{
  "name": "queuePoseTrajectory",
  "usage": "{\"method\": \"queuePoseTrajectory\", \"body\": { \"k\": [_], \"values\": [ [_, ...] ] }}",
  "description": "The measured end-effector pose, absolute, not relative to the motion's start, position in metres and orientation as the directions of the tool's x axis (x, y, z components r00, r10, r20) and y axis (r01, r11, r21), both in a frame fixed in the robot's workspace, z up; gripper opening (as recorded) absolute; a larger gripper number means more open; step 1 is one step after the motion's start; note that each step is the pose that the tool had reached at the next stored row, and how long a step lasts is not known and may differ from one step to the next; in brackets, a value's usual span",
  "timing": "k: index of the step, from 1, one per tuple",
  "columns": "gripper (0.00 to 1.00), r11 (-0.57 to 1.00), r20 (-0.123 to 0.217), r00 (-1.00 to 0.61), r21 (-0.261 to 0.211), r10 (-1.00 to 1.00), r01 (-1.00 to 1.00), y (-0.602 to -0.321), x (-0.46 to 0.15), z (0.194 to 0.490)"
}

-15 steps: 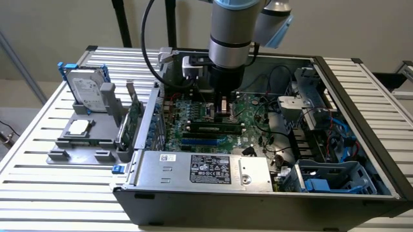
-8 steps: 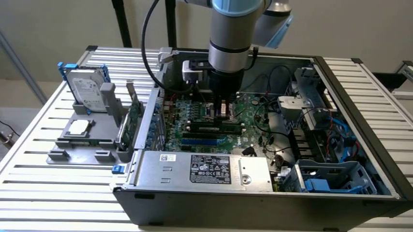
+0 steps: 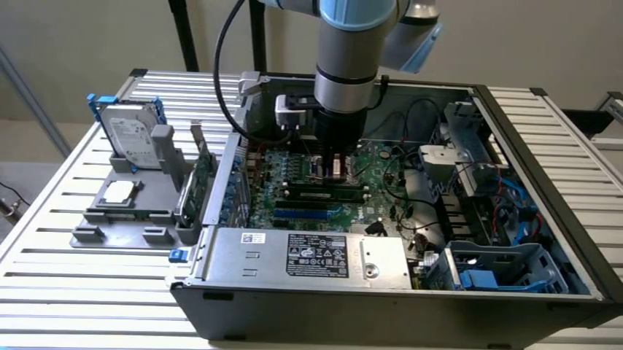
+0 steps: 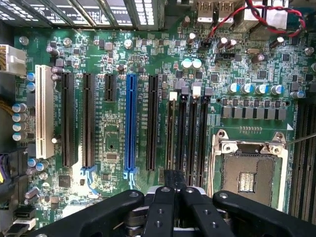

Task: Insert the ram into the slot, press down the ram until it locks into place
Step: 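Press down the ram until it locks into place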

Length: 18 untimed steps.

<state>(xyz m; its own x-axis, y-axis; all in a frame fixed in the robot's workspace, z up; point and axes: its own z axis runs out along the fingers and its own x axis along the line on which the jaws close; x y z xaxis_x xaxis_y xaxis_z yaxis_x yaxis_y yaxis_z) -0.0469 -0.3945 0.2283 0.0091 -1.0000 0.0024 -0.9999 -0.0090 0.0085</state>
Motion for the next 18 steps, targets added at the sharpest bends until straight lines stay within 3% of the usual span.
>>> {"method": "queuePoseTrajectory", "body": {
  "k": [5,18],
  "values": [
    [0.11,-0.009,0.004,0.009,0.014,-1.0,-1.0,-0.397,-0.045,0.251],
    [0.11,-0.009,0.003,0.009,0.014,-1.0,-1.0,-0.397,-0.045,0.252]
  ]
}}
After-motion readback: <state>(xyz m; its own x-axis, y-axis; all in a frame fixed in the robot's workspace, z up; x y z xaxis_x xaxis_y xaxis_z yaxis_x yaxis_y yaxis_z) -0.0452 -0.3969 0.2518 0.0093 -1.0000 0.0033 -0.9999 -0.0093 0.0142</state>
